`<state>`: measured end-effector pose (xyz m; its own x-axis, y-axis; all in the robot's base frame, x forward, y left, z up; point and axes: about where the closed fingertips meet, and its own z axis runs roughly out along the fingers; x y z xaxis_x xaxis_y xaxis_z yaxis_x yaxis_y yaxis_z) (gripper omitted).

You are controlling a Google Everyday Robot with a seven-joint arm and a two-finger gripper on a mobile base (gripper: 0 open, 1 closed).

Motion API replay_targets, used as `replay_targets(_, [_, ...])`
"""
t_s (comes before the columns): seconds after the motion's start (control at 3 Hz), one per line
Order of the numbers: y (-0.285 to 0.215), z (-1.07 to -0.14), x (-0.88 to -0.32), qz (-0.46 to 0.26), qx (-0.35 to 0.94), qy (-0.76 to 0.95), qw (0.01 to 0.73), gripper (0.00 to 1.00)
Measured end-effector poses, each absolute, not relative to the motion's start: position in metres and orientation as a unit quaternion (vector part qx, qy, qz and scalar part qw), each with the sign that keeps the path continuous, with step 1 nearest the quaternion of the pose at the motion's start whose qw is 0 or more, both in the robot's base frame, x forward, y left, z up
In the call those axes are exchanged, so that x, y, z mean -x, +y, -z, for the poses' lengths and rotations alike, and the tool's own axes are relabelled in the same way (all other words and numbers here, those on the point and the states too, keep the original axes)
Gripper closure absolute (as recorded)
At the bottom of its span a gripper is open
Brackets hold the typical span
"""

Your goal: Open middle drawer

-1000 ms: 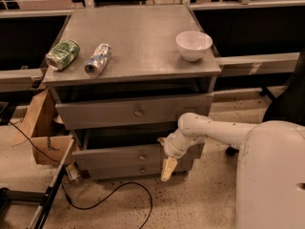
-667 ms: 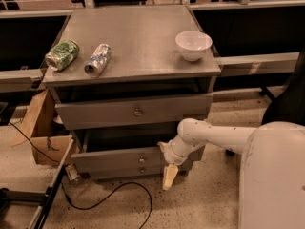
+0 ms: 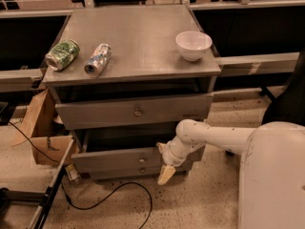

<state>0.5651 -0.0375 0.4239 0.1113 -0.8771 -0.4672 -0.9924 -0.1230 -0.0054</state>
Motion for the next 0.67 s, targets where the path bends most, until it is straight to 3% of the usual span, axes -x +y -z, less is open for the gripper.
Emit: replay_targets(0.67, [-0.0380,-0.4297,-0.5719,-0.179,0.728,0.642,0.161,0.73])
